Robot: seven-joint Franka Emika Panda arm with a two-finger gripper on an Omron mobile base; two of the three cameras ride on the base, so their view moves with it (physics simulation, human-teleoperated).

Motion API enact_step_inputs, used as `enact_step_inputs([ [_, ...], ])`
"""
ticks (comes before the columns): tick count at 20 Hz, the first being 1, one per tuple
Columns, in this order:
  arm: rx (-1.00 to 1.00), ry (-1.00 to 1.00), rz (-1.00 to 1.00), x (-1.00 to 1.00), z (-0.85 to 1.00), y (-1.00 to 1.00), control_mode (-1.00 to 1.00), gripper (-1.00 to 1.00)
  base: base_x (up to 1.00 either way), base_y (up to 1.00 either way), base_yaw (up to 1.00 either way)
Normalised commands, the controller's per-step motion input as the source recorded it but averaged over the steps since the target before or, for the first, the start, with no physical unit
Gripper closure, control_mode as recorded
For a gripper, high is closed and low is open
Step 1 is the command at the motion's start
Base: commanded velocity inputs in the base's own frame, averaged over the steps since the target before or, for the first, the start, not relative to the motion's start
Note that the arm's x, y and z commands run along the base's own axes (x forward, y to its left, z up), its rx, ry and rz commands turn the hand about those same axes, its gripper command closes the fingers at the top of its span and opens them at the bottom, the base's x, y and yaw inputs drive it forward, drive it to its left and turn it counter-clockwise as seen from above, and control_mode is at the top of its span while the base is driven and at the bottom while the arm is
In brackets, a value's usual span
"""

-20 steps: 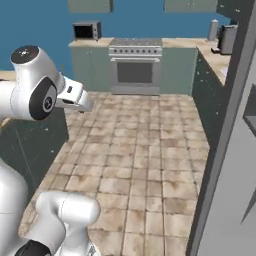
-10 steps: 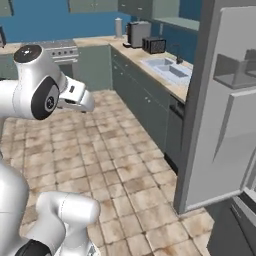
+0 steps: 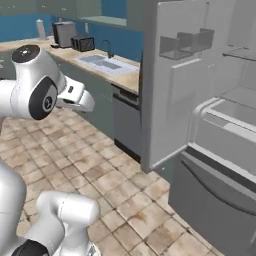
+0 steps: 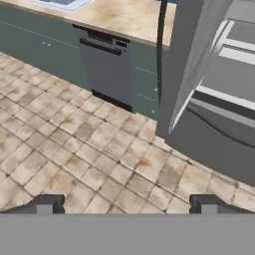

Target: Retrieve the sausage and cheese from the fridge and place them on the cutting board on the counter.

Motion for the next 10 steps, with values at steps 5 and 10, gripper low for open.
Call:
enact_step_inputs([
  [5,0.0,0.0,0.0,0.0,0.0,0.0,1.0,-1.0,-0.25,-0.3,-0.41],
  [10,0.0,0.0,0.0,0.0,0.0,0.0,1.0,-1.0,0.0,-0.3,-0.37],
])
